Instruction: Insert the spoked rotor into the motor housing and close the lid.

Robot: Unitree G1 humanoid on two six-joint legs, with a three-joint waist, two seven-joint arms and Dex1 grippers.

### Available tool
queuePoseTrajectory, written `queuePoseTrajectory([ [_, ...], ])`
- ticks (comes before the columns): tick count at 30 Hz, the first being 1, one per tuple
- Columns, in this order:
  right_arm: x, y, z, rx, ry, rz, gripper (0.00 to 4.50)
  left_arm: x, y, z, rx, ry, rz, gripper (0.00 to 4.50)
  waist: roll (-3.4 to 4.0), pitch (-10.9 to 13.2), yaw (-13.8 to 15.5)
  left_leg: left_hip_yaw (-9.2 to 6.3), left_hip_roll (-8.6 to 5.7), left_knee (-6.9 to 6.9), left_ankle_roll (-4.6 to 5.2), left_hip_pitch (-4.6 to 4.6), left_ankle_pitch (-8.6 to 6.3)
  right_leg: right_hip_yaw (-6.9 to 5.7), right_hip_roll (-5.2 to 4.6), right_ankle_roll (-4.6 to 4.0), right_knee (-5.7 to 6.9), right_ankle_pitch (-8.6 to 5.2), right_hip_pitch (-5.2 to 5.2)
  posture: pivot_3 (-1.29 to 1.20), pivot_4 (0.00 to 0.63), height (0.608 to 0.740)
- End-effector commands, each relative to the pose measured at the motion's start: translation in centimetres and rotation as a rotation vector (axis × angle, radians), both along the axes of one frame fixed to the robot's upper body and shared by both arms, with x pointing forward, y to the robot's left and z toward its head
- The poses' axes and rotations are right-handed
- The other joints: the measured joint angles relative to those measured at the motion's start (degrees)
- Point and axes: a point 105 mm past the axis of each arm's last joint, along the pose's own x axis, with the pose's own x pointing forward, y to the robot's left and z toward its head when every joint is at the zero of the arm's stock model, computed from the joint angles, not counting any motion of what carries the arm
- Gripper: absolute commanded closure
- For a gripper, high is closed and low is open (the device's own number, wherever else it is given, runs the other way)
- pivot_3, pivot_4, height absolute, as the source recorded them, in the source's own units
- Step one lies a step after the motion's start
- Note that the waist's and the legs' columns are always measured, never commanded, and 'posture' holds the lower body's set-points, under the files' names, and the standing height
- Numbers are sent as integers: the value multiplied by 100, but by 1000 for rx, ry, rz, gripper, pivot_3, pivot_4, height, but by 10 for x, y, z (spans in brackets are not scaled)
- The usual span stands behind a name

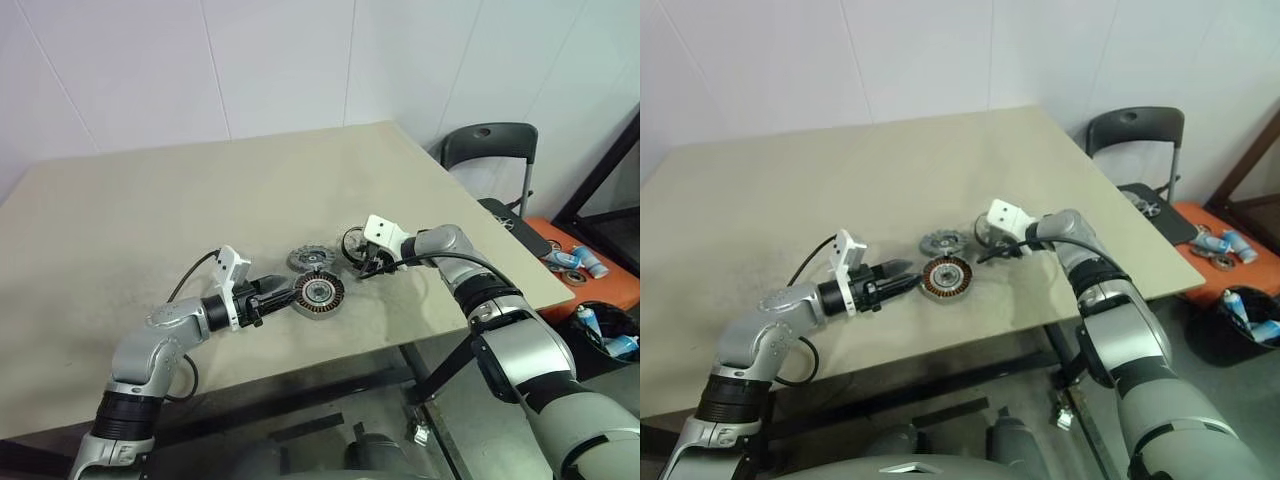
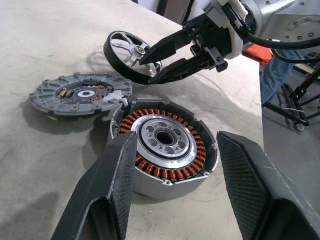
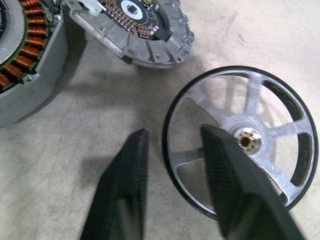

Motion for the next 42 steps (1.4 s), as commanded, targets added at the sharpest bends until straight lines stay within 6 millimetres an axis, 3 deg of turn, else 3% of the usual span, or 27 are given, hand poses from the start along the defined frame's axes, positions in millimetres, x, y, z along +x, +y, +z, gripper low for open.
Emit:
queuePoseTrajectory([
  [1, 6, -2, 6, -15, -50, -16, 2702, 1, -4, 12, -4, -54, -13, 1799, 0, 0, -4, 0, 0, 0, 0, 1, 0, 0, 0, 0, 0, 0, 1, 0, 0, 740],
  [4, 8, -5, 2, -43, -69, -36, 3248, 1, -4, 13, -5, -54, -9, 1799, 0, 0, -2, 0, 0, 1, -2, 2, 1, 0, 1, -2, 1, 1, 1, 0, 0, 740],
  [6, 8, -6, 0, -50, -75, -51, 3877, 1, -3, 12, -5, -51, -5, 1799, 0, -1, 0, 0, -1, 1, -3, 3, 2, 0, 1, -4, 1, 0, 3, 0, 0, 740],
  [15, 6, -1, -7, -59, -71, -39, 3877, 2, -3, 12, -5, -51, 6, 1799, 0, -1, -2, 0, -2, 4, -2, 5, 3, 0, 5, 2, 1, 5, 6, 0, 0, 740],
  [19, 9, -1, -3, -49, -87, -51, 4482, 4, -2, 10, -4, -51, 12, 1799, -1, -1, -6, 0, -2, 4, -2, 6, 3, 0, 11, 5, 1, 6, 7, 0, 0, 740],
  [29, 8, -5, -6, -58, -79, -65, 4482, 7, 2, 4, -5, -45, 27, 1799, -1, -1, -4, 2, -3, 5, -2, 10, 3, -1, 15, 6, 2, 7, 11, 0, 0, 740],
  [35, -22, -3, 4, -89, 10, 187, 4482, 8, 3, 1, -5, -43, 25, 1799, 0, -1, 10, 1, -4, 4, 0, 8, 2, -5, 17, 11, -2, 8, 12, 0, 0, 740],
  [42, -87, -1, 60, -42, 154, 468, 4482, 11, 4, -1, -12, -43, 22, 1799, 4, 2, -2, -4, -1, 4, 2, 7, 1, -12, 21, 16, 2, 8, 8, 0, 0, 740],
])
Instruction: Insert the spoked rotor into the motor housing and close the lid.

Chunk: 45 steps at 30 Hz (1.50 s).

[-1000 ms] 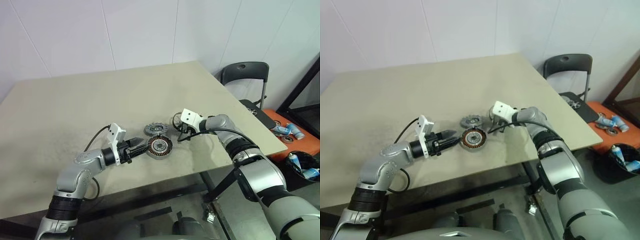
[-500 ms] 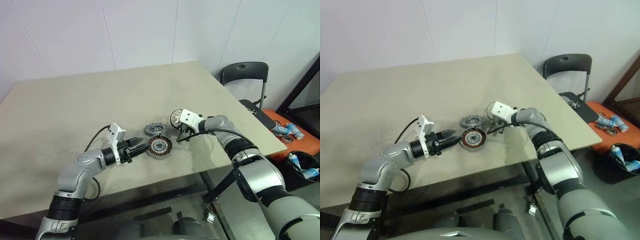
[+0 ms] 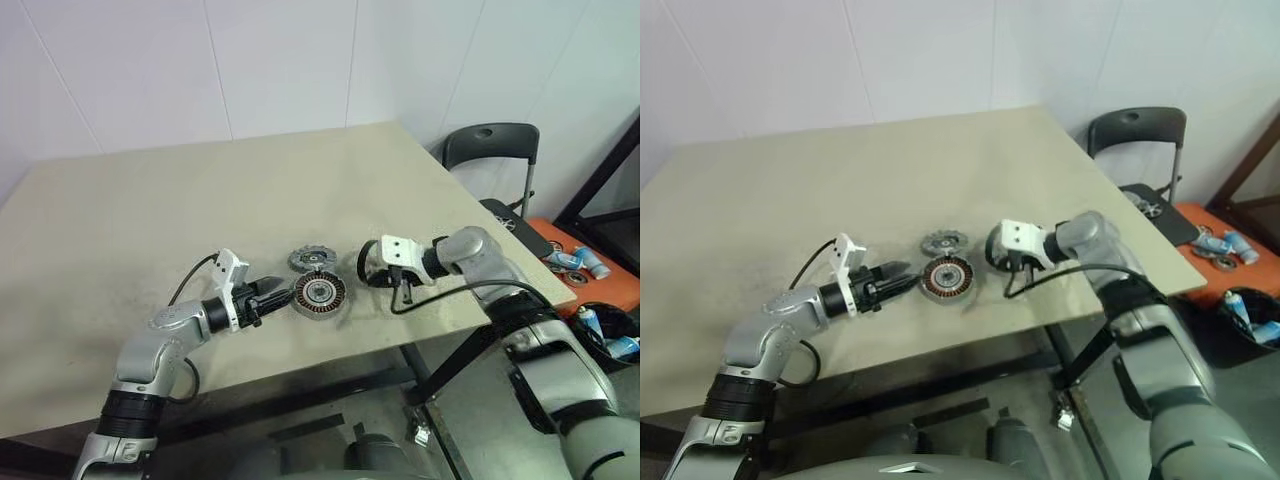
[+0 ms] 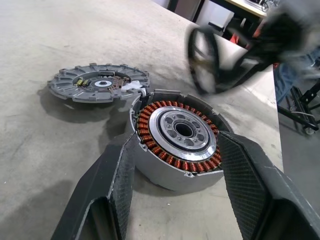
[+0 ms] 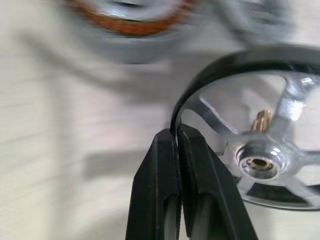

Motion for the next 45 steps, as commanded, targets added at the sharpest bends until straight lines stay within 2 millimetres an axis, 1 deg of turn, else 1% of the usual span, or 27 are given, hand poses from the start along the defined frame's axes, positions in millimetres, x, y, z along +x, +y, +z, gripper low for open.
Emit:
queuePoseTrajectory([
  [1, -23, 20, 48, 82, 6, 131, 4482, 5, -2, 11, -15, -54, -15, 1799, 1, 1, -8, 0, 0, 1, 0, 1, 0, 0, 0, -1, 1, 0, 0, 0, 0, 740],
  [3, -29, 26, 59, 94, 14, 152, 4482, 6, -3, 11, -17, -55, -17, 1799, 0, 0, 2, -1, 3, 3, 0, 11, 0, 0, 5, -2, 3, -1, 6, 0, 0, 740],
  [7, -28, 32, 68, 105, 6, 142, 4482, 5, -8, 12, -25, -61, -23, 1799, 0, 0, 25, 1, 3, 5, -1, 17, 1, 0, 5, -19, 1, -10, 13, 0, 0, 740],
  [8, -29, 31, 67, 96, 12, 148, 4482, 5, -9, 12, -26, -64, -24, 1799, 0, 0, 31, 2, 1, 5, -1, 16, 1, 0, 2, -21, -1, -11, 13, 0, 0, 740],
  [11, -37, 25, 57, -6, -1, 235, 4482, 4, -12, 15, -30, -69, -24, 1799, -1, 0, 92, 2, -4, 5, -1, 5, 0, 0, -2, -19, -9, -11, 8, 0, 0, 740],
  [13, -40, 27, 56, -26, 14, 278, 4482, 4, -12, 15, -31, -69, -20, 1799, -1, 0, 143, 2, -4, 5, 0, -1, 0, 0, -2, -15, -11, -8, 1, 0, 0, 740],
  [17, -32, 41, 54, -46, 1, 324, 4482, 3, -12, 20, -37, -71, -16, 1799, -1, 1, 135, 3, -2, 5, -1, -2, 0, 2, 2, -15, -6, -8, -2, 0, 0, 740],
  [20, -22, 49, 48, -67, -29, 344, 4482, 2, -12, 22, -44, -71, -7, 1799, -1, 0, 145, 2, 0, 6, -1, 3, 1, 1, 6, -17, -3, -9, 1, 0, 0, 740],
  [25, -12, 54, 41, -94, -53, 355, 4482, -2, -11, 20, -47, -64, 17, 1799, -2, 0, 164, 3, -4, 6, -1, -1, 0, 1, 1, -6, -8, -3, 1, 0, 0, 740],
  [29, -5, 56, 27, -137, -44, 371, 4482, -6, -10, 18, -52, -60, 34, 1799, -2, 0, 153, 2, -3, 6, -1, -1, 1, 1, 0, -9, -6, -4, 0, 0, 0, 740],
  [34, 2, 63, 22, -149, -61, 383, 4482, -8, -9, 16, -59, -58, 49, 1799, -1, 1, 136, 3, -1, 6, -2, 1, 1, 2, 0, -16, -3, -7, 0, 0, 0, 740],
  [41, 7, 80, 30, -108, -104, 402, 4482, -9, -8, 13, -63, -52, 58, 1799, -1, 1, 118, 2, 1, 6, -5, 6, 2, 4, -1, -18, 6, -7, 0, 0, 0, 740],
  [45, 8, 83, 30, -104, -117, 413, 4482, -10, -8, 12, -64, -50, 62, 1799, -1, 1, 126, 2, 3, 6, -7, 7, 3, 3, -5, -21, 7, -7, -1, 0, 0, 740],
])
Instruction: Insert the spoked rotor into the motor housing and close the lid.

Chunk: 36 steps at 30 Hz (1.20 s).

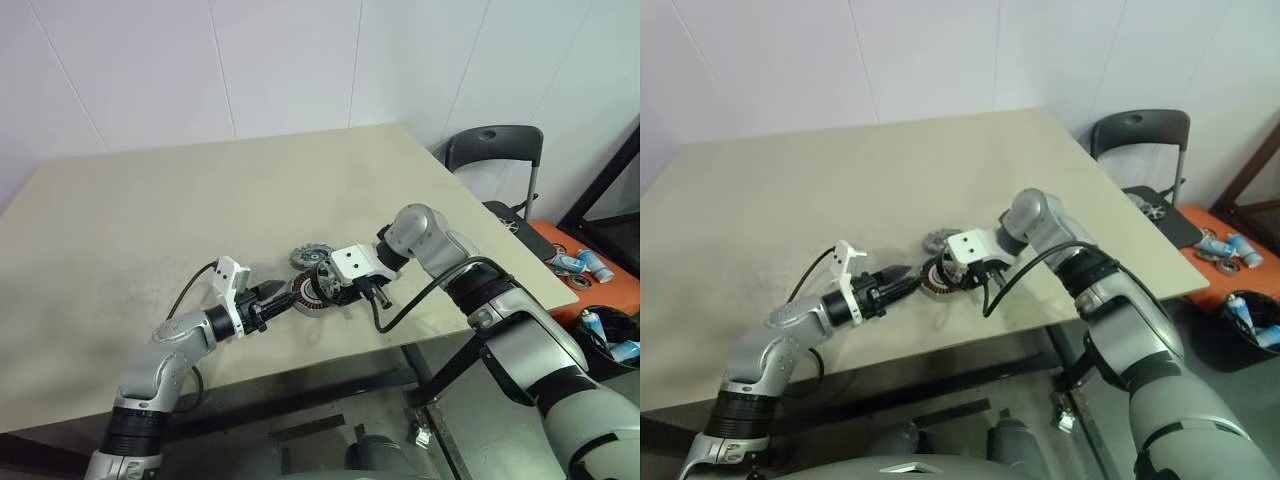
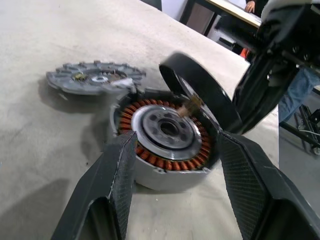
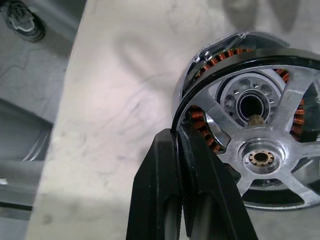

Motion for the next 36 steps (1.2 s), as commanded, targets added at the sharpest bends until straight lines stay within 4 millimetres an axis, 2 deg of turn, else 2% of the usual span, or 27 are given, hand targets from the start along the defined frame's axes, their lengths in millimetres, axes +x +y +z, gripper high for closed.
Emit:
queuePoseTrajectory([
  [1, 8, 11, 23, 65, -83, 21, 4482, 1, -2, 14, -16, -64, -6, 1799, 0, 0, 4, 0, 0, 0, 0, 0, 0, 0, -2, 0, -1, 0, 0, 0, 0, 740],
  [7, 0, 20, 37, 103, -77, 72, 4482, 2, -2, 13, -15, -61, -3, 1799, 1, 1, 1, 0, 0, -1, -1, -1, -1, 0, -7, -4, 0, -1, -2, 0, 0, 740],
  [15, -10, 7, 46, 85, -73, 110, 4482, 3, -3, 15, -17, -65, -8, 1799, 1, 0, 14, -2, 0, -3, -2, -5, -2, 1, -16, -8, -4, -2, -5, 0, 0, 740],
  [21, -14, 11, 46, 84, -73, 130, 4482, 4, -3, 17, -17, -70, -15, 1799, 1, 0, 17, -3, 0, -6, -3, -8, -2, 5, -19, -11, -6, -2, -9, 0, 0, 740],
  [24, -14, 15, 43, 86, -65, 127, 4482, 5, -3, 17, -18, -71, -15, 1799, 1, 0, 16, -3, 0, -7, -3, -10, -2, 5, -21, -12, -6, -2, -11, 0, 0, 740],
  [30, -7, 19, 23, 61, -46, 87, 4482, 5, -3, 12, -20, -62, -9, 1799, 1, 0, 11, -3, 0, -7, -4, -14, -3, 6, -23, -14, -7, -2, -15, 0, 0, 740],
  [36, -5, 24, 14, 57, -46, 89, 4482, 4, -3, 10, -22, -58, 1, 1799, 1, 0, 10, -2, -1, -10, -5, -21, -3, 6, -26, -16, -8, -1, -22, 0, 0, 740],
])
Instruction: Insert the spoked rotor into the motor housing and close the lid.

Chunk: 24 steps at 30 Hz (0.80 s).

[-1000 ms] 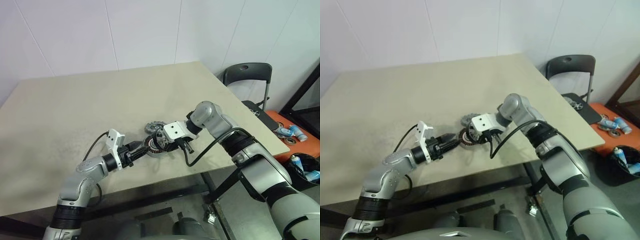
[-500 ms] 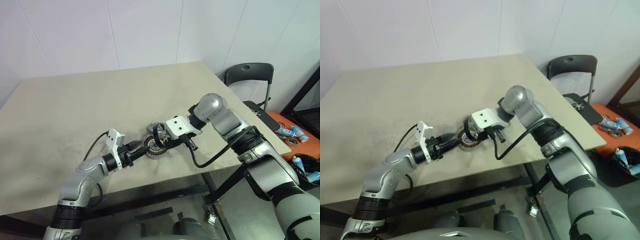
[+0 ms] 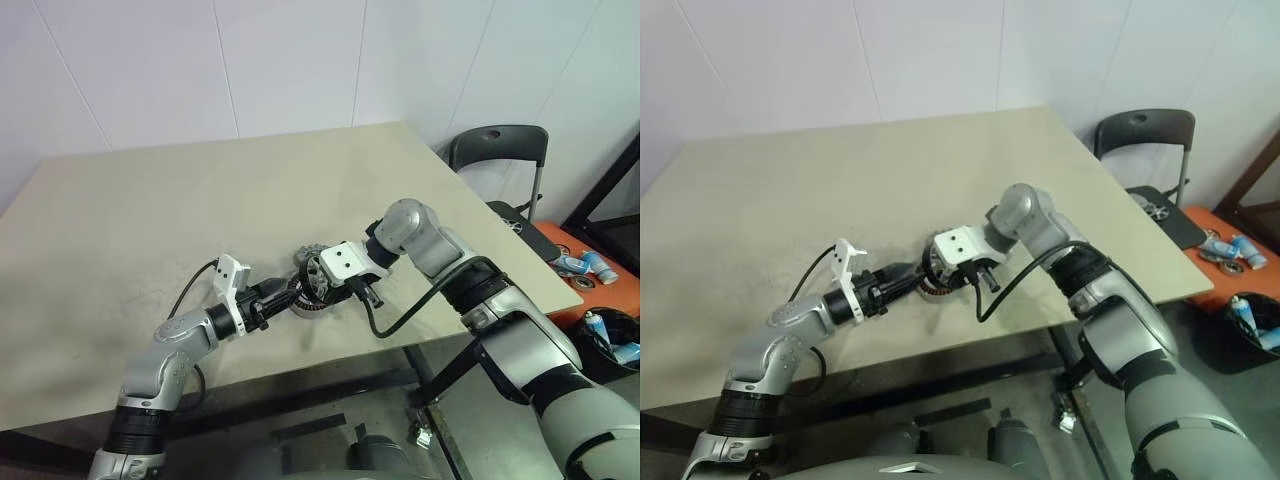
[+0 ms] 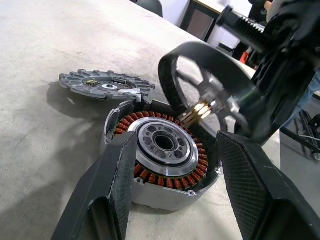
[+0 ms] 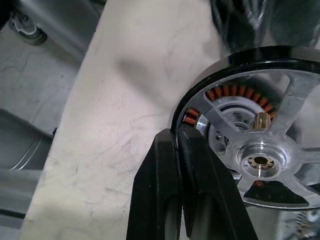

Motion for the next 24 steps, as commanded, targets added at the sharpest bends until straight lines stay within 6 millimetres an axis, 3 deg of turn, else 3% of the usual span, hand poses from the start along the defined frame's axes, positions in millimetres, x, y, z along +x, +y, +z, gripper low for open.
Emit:
queuePoseTrajectory([
  [1, 5, 6, 6, 25, -43, 5, 4482, 1, 0, 6, -5, -37, 2, 1799, 1, 0, -5, 0, 0, -1, 0, 0, 0, 0, 0, 0, 0, 0, 0, 0, 0, 740],
  [7, 7, 6, 1, 10, -25, -2, 4482, -1, 1, 6, -5, -36, 8, 1799, 1, -1, -7, 0, 0, -2, -1, 0, 0, 0, 0, -2, 1, 1, -1, 0, 0, 740],
  [13, 2, 2, 2, -10, 5, 2, 2865, -2, 0, 7, -7, -36, 11, 1799, 1, -1, -5, 0, 0, -2, -3, 0, -1, 0, -1, -2, 0, 2, -1, 0, 0, 740],
  [24, -21, 11, 38, 74, -1, 95, 2865, 0, 0, 7, -7, -35, 4, 1799, 2, 0, 16, -1, -1, -3, -14, -5, -8, -3, -5, -3, -1, 2, -6, 0, 0, 740],
])
